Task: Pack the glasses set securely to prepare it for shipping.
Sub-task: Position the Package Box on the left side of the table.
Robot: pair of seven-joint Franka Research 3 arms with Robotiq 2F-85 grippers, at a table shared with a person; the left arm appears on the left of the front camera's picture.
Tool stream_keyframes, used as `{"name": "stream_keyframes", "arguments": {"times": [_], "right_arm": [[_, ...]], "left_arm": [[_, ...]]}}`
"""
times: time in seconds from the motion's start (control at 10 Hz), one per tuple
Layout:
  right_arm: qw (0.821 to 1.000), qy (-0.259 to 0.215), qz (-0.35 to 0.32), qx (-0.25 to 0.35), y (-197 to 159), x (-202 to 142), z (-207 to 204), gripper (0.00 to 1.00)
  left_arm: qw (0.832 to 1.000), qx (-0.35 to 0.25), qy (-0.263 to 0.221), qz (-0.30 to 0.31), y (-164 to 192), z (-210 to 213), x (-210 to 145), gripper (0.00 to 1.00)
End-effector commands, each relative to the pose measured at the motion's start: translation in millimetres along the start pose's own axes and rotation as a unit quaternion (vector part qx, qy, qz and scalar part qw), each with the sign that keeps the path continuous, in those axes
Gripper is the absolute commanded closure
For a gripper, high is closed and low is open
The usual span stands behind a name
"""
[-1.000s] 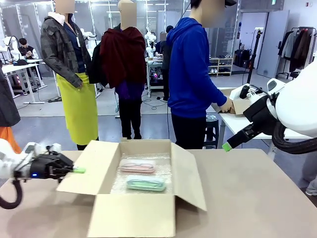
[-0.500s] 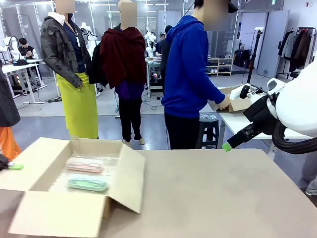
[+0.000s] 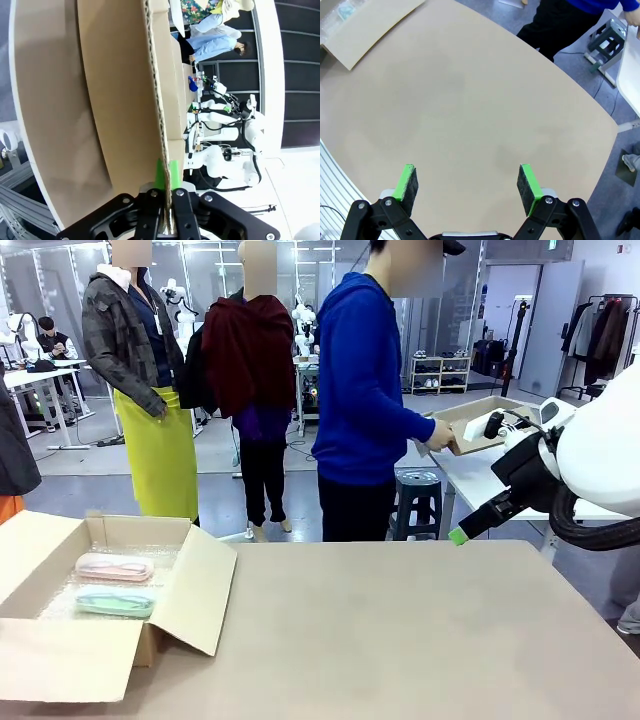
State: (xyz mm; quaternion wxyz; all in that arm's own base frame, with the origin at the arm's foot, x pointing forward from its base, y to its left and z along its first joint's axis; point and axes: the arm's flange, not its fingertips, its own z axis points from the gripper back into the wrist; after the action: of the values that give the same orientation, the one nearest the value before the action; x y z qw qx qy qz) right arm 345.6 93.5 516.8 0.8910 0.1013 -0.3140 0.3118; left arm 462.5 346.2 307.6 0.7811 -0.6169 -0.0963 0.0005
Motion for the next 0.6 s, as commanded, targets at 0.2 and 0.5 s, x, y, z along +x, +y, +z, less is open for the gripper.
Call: {"name": "stream_keyframes", "arguments": {"times": [0.2, 0.5], "right_arm": [[1.000, -0.004, -0.007, -0.003, 3.6, 1.3, -1.3, 0.00], [1.000, -0.004, -0.007, -0.003, 3.6, 1.3, -1.3, 0.00]], "left_arm": [[1.000, -0.015, 0.008, 0.003, -2.0, -20.0, -5.9, 0.97], [1.000, 0.011, -0.002, 0.000, 2.6, -14.4, 3.6, 0.47]]}}
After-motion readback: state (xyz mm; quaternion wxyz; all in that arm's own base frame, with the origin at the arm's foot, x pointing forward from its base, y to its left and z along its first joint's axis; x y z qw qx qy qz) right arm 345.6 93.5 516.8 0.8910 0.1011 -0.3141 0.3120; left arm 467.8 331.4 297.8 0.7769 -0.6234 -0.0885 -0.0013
